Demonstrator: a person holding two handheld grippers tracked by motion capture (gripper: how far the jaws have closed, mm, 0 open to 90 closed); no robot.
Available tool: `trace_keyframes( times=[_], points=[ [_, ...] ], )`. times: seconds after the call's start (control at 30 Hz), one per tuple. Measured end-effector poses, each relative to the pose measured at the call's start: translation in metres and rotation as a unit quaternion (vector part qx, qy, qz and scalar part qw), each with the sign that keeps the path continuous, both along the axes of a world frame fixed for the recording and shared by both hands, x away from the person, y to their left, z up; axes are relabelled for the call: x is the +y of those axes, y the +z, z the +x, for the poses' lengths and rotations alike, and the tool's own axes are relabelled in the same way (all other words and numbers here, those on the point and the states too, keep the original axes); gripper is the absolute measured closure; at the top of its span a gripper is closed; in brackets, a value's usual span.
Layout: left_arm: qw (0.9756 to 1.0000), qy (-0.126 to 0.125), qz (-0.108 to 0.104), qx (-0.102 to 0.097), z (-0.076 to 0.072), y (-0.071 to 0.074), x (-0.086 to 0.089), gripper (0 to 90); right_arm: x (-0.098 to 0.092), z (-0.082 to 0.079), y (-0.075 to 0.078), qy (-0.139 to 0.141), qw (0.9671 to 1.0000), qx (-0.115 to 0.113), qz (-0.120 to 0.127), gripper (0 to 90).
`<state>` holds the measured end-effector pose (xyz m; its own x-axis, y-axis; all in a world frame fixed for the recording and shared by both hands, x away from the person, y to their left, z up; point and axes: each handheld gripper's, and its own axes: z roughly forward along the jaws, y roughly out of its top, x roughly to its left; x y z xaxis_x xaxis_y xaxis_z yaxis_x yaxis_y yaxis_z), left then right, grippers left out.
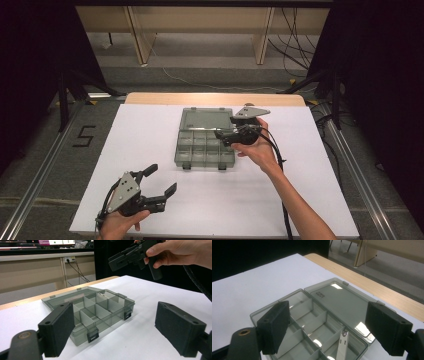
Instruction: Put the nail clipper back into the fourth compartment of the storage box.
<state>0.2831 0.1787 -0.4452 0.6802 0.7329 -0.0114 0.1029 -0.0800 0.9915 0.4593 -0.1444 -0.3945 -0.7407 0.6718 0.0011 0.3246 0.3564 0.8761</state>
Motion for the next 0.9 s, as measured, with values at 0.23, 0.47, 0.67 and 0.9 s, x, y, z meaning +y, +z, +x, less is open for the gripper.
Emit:
trace_keyframes(
  times=[0.23,0.47,0.67,0.9],
  points=[
    [1.0000,0.000,0.000,0.000,0.000,0.000,0.000,15.6,0.000,-0.005,0.004,0.004,0.9998,-0.010,0.014,20.4],
    [1.0000,0.000,0.001,-0.001,0.000,0.000,0.000,15.6,0.001,-0.011,0.008,0.009,0.9997,-0.016,0.016,19.0],
    [1.0000,-0.001,0.002,-0.001,0.000,0.000,0.000,15.6,0.002,-0.018,0.012,0.015,0.9996,-0.013,0.020,17.2],
    [1.0000,0.001,0.001,0.000,0.000,0.000,0.000,15.6,0.004,-0.025,0.017,0.021,0.9989,-0.023,0.034,17.2]
  ],
)
